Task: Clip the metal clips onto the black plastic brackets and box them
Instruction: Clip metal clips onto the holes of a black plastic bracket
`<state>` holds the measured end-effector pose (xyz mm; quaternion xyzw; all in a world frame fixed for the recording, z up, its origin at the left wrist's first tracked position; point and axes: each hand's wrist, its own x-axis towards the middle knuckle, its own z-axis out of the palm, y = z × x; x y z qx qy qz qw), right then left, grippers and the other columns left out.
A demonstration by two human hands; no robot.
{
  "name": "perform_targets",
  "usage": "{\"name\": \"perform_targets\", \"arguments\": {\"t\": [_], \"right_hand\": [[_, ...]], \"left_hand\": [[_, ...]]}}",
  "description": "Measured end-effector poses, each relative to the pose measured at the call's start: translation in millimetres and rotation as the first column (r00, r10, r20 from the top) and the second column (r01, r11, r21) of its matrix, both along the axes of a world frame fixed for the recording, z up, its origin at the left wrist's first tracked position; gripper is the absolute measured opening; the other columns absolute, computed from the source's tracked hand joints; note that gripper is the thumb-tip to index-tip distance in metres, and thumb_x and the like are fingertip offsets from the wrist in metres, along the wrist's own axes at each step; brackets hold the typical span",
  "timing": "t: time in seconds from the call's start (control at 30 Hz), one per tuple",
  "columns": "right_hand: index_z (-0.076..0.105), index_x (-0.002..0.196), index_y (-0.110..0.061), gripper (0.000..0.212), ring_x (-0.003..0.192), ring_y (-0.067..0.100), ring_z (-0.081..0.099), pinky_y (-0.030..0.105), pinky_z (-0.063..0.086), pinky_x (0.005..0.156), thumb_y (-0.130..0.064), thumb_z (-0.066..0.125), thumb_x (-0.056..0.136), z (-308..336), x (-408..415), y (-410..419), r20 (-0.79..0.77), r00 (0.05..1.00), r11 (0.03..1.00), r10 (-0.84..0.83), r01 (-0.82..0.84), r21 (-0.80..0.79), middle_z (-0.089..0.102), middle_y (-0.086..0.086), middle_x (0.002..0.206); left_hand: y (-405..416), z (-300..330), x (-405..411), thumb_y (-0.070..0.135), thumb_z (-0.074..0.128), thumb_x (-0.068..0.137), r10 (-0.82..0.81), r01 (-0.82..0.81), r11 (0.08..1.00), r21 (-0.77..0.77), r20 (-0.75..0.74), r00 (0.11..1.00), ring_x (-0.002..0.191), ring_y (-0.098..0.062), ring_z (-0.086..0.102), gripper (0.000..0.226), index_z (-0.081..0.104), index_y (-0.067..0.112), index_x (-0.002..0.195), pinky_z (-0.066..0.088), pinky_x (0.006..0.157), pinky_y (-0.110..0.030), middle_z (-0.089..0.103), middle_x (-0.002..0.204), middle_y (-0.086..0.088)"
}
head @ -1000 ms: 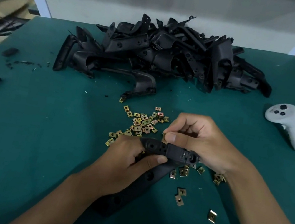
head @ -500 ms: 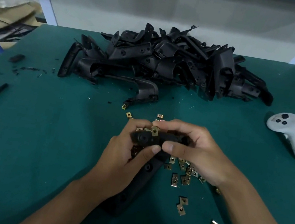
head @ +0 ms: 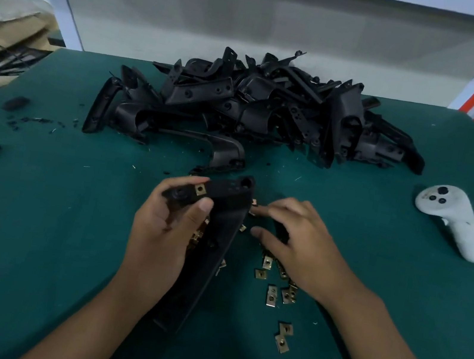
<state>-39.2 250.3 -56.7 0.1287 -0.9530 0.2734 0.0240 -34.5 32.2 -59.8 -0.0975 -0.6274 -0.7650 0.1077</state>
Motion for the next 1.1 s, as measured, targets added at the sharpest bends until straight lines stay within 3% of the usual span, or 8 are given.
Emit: {"name": "perform_targets", "arguments": {"t": [0.2,0.37,0.47,0.53,0.63,0.8,0.93,1.1], "right_hand": [[0.064,0.110,-0.038,0.046,0.102,0.002,0.047,0.032,0.038,0.096,-0.073,0.057,0.083,5.8,0.5,3.9,-0.021,0.999,0.997,0.029,-0.027,0.077,0.054,-0.025,0.101],[0.069,0.096,-0.035,0.023,0.091,-0.004,0.053,0.024,0.041,0.084,-0.057,0.067,0.088,6.3,-0.5,5.2,-0.033,0.998,0.998,0.056,-0.056,0.005,0.060,-0.023,0.090],[0.066,0.095,-0.034,0.019,0.093,-0.002,0.053,0.027,0.044,0.086,-0.053,0.063,0.092,5.1,-0.6,5.8,-0.051,0.997,0.998,0.061,-0.060,0.030,0.057,-0.022,0.093],[0.062,0.094,-0.034,0.013,0.099,0.000,0.051,0.029,0.045,0.091,-0.048,0.063,0.094,4.9,-0.5,5.8,-0.041,0.998,0.998,0.055,-0.054,0.046,0.054,-0.022,0.099],[0.061,0.099,-0.036,0.009,0.101,0.000,0.052,0.026,0.047,0.092,-0.042,0.066,0.094,4.0,-1.4,6.6,-0.013,0.998,0.997,0.059,-0.059,0.055,0.055,-0.023,0.101],[0.063,0.109,-0.038,0.022,0.088,-0.002,0.058,0.020,0.051,0.075,-0.025,0.071,0.094,5.0,-1.2,7.6,-0.061,0.998,1.000,-0.004,0.004,-0.003,0.057,-0.023,0.091],[0.066,0.119,-0.030,0.026,0.092,0.000,0.059,0.029,0.055,0.081,-0.020,0.070,0.095,4.6,-1.6,8.1,-0.106,0.994,0.998,-0.025,0.020,-0.051,0.060,-0.022,0.094],[0.069,0.117,-0.029,0.027,0.099,0.003,0.057,0.032,0.053,0.088,-0.029,0.076,0.091,4.8,-3.3,12.4,-0.118,0.991,0.998,-0.068,0.068,-0.008,0.063,-0.020,0.099]], "left_hand": [[-1.5,-3.0,-2.3,0.020,0.067,0.087,0.003,-0.006,0.998,0.057,0.047,0.999,0.092,-0.011,0.070,0.023,0.066,0.018,0.110,0.055,0.083,-0.020,0.075,0.098,0.004],[2.4,0.7,-0.3,0.020,0.066,0.084,-0.040,0.037,0.998,0.052,0.062,0.997,0.090,-0.009,0.070,0.029,0.064,0.010,0.111,0.055,0.082,-0.020,0.075,0.095,0.005],[4.4,1.0,1.2,0.026,0.068,0.080,-0.092,0.076,0.989,0.124,0.131,0.987,0.087,-0.017,0.065,0.033,0.065,0.014,0.110,0.055,0.082,-0.030,0.071,0.093,0.000],[4.3,0.5,2.2,0.023,0.068,0.081,-0.119,0.099,0.984,0.149,0.130,0.984,0.085,-0.018,0.063,0.030,0.065,0.016,0.110,0.054,0.079,-0.029,0.070,0.093,-0.003],[4.9,0.2,3.9,0.017,0.068,0.084,-0.160,0.148,0.981,0.124,0.093,0.983,0.082,-0.008,0.066,0.026,0.065,0.017,0.110,0.054,0.075,-0.019,0.072,0.093,0.003],[4.7,1.1,4.5,0.013,0.073,0.081,-0.164,0.157,0.983,0.093,0.073,0.984,0.080,-0.004,0.067,0.024,0.066,0.016,0.104,0.053,0.073,-0.015,0.071,0.090,0.008],[4.9,2.5,4.2,0.015,0.071,0.081,-0.146,0.141,0.987,0.084,0.065,0.987,0.075,-0.002,0.066,0.025,0.064,0.013,0.104,0.052,0.072,-0.013,0.070,0.086,0.011],[5.8,2.9,4.4,0.016,0.072,0.077,-0.138,0.128,0.985,0.119,0.082,0.987,0.073,-0.003,0.066,0.027,0.065,0.014,0.103,0.052,0.070,-0.013,0.071,0.083,0.009]]}}
